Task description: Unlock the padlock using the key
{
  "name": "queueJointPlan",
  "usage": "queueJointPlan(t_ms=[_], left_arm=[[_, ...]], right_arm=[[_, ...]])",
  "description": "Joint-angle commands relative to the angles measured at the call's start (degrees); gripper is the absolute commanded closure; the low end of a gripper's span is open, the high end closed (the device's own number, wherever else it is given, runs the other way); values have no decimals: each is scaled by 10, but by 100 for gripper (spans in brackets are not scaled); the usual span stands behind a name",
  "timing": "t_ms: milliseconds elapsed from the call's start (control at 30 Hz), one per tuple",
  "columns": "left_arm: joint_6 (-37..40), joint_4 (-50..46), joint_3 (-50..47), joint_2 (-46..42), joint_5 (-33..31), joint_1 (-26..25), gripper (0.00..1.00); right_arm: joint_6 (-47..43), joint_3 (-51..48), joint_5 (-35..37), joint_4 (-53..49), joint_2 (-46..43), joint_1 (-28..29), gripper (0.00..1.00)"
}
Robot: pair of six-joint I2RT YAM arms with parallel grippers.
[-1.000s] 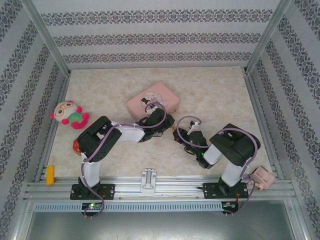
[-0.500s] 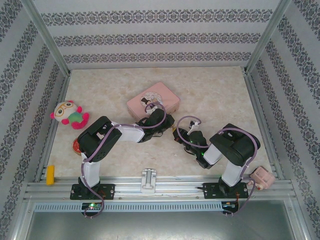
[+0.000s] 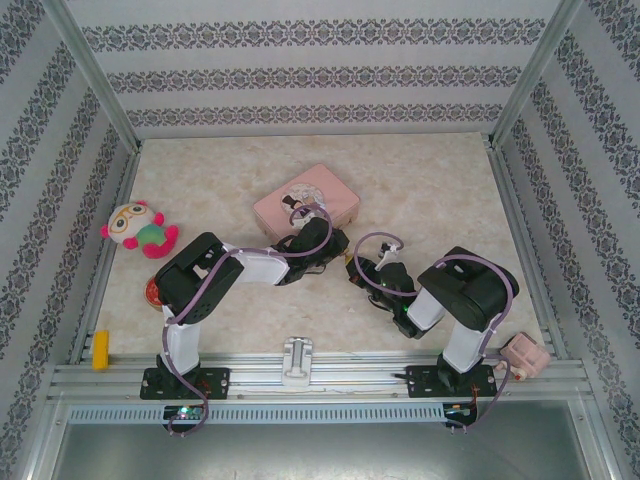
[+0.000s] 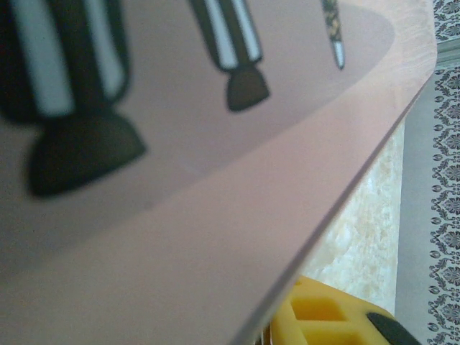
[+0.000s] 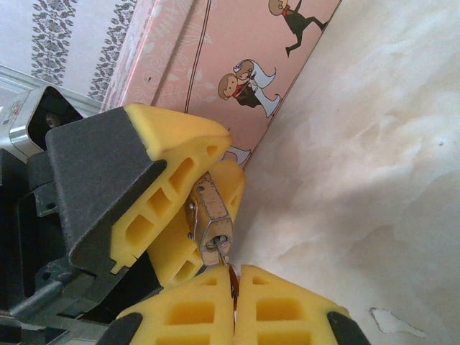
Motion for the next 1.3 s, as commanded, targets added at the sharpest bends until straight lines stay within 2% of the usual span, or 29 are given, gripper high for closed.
queueJointPlan(t_ms=[0, 333, 1267], left_arm=[[-42, 38, 0, 12, 51, -14, 80], [-40, 43, -3, 11, 54, -14, 80], [-33, 56, -11, 9, 56, -14, 80]], right_arm=[[2, -12, -43, 25, 5, 0, 100], [-13, -2, -98, 25, 7, -22, 100], [-14, 6, -132, 25, 21, -39, 100]])
